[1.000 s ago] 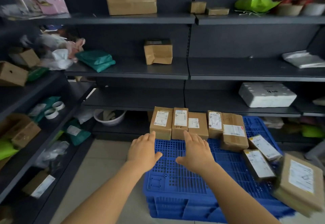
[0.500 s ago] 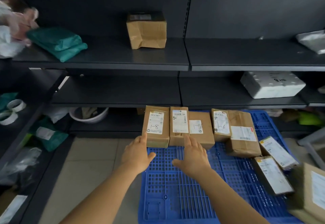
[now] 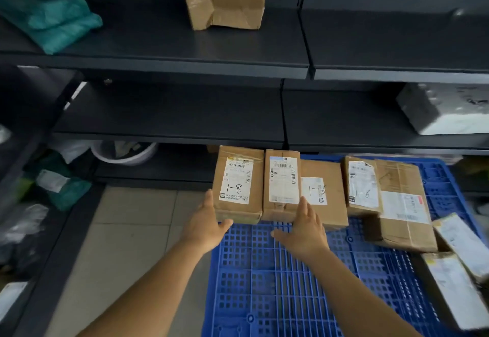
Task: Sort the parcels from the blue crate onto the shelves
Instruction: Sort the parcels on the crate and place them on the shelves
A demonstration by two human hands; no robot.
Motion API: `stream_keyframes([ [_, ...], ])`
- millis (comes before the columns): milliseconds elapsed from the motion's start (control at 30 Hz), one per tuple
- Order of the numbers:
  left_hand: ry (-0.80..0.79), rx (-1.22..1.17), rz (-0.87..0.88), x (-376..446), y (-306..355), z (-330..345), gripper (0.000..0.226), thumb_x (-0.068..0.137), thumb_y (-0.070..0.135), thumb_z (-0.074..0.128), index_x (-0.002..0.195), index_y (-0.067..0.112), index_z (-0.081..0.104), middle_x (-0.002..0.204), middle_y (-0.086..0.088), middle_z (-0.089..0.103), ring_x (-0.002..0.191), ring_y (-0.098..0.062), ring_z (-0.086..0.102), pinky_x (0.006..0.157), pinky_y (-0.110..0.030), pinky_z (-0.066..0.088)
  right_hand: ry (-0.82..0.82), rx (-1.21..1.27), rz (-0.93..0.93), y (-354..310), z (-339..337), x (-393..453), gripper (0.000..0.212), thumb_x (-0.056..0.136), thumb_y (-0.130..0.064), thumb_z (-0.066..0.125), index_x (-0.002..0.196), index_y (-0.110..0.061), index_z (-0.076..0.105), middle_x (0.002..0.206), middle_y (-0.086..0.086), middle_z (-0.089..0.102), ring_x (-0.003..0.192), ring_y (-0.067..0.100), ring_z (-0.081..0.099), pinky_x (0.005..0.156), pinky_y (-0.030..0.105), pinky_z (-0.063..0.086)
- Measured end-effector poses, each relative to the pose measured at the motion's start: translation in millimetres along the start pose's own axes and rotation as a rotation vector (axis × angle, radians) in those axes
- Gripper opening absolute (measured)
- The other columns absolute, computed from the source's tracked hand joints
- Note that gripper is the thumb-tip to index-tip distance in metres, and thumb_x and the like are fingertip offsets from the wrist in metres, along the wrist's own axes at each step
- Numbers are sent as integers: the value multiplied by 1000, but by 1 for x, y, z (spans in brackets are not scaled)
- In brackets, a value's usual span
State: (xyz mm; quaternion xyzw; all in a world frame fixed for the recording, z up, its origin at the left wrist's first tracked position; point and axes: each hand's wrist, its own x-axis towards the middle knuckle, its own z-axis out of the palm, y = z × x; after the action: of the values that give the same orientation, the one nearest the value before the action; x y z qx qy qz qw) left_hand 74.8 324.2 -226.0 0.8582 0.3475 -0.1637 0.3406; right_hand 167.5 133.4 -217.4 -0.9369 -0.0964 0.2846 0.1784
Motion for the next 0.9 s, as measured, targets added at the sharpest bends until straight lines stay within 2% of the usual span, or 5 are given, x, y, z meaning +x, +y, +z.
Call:
stream_keyframes([
  [167, -3, -84, -92, 32, -6, 12, 91, 92, 43, 59, 154, 18, -3, 158, -4, 21, 136, -24, 40, 101, -31, 41, 12, -9, 36, 4, 10, 30, 110, 79, -47, 70, 152, -13, -5, 155, 5, 13, 141, 27, 16, 115, 41, 26],
  [300, -23, -159, -107, 50, -15, 20, 86, 88, 43, 63, 153, 17, 14, 151, 0, 38, 134, -21, 43, 108, -38, 39, 21, 1, 47, 1, 16, 48, 113, 77, -54, 68, 150, -11, -6, 149, 8, 15, 137, 29, 17, 114, 41, 25],
  [533, -55, -385, -113, 55, -25, 24, 65, 87, 25, 67, 143, 30, 33, 99, 26, 55, 83, 12, 50, 68, -11, 37, 79, 41, 39, -2, 21, 64, 123, 71, -59, 73, 150, -9, -7, 146, 9, 20, 134, 29, 20, 115, 41, 22],
  [667, -36, -450, -172, 34, -38, 28, 73, 83, 30, 70, 144, 28, 31, 114, 19, 61, 94, 2, 58, 65, -11, 39, 52, 67, 18, 1, 26, 51, 123, 69, -58, 75, 151, -9, -3, 147, 9, 21, 135, 29, 21, 115, 41, 23],
  [900, -21, -536, -209, -40, -59, 44, 59, 86, 16, 69, 134, 28, 38, 92, 28, 54, 81, 12, 52, 68, -10, 42, -63, 118, 26, 12, 45, 3, 123, 70, -52, 77, 153, -19, -7, 153, 4, 9, 143, 28, 5, 115, 43, 20],
])
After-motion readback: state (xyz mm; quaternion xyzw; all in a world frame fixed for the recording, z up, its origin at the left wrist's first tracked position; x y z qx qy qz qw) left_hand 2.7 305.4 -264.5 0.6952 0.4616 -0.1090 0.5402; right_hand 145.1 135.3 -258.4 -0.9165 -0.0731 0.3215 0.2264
